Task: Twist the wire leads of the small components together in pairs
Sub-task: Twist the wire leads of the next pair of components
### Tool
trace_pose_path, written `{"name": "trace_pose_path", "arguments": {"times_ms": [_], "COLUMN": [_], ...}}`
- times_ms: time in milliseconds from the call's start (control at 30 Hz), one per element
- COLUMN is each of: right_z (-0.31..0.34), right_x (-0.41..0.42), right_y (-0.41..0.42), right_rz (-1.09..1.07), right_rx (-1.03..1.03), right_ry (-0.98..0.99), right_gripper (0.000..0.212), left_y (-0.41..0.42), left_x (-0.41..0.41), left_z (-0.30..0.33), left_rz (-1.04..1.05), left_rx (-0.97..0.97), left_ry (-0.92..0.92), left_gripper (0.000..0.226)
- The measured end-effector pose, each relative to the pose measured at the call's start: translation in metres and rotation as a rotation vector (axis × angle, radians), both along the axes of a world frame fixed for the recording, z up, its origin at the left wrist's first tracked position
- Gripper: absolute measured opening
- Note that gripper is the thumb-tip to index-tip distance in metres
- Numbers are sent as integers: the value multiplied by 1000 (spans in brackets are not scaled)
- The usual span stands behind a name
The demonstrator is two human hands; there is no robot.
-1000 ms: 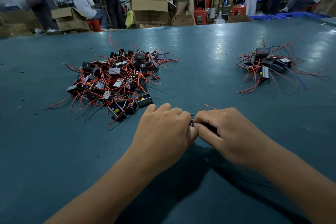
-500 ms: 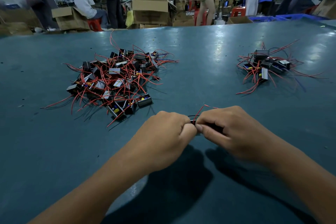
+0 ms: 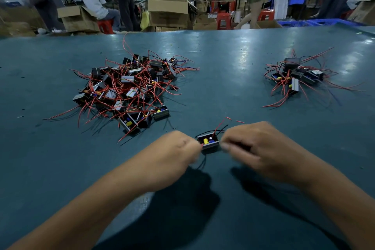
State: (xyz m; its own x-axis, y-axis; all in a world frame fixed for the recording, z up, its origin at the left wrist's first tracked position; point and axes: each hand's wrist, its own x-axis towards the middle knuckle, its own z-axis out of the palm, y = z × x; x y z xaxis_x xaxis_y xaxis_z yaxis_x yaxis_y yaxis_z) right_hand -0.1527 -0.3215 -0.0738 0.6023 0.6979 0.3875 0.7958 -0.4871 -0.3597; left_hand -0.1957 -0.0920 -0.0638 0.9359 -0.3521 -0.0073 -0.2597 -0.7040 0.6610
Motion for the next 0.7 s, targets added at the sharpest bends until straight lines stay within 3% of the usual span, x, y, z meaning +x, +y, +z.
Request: {"name": "trace_pose_path", "arguments": {"times_ms": [100, 200, 533, 700], "right_z": [6, -1, -3, -3], "right_x": [6, 2, 2, 1], "right_y": [-11, 1, 2, 0], "right_rz": [-101, -65, -115, -151], "right_rx": [150, 105, 127, 213], "right_ry": [54, 82, 144, 334], "right_gripper": [16, 18, 13, 18], "left_y": [29, 29, 20, 20], "left_x": [4, 7, 0, -4], "left_z": [7, 7, 0, 0], "left_rz": [161, 90, -171, -224], "left_rx": [-192, -291, -35, 27], "left_ry": [-6, -35, -196, -254], "left_gripper": [26, 29, 26, 35]}}
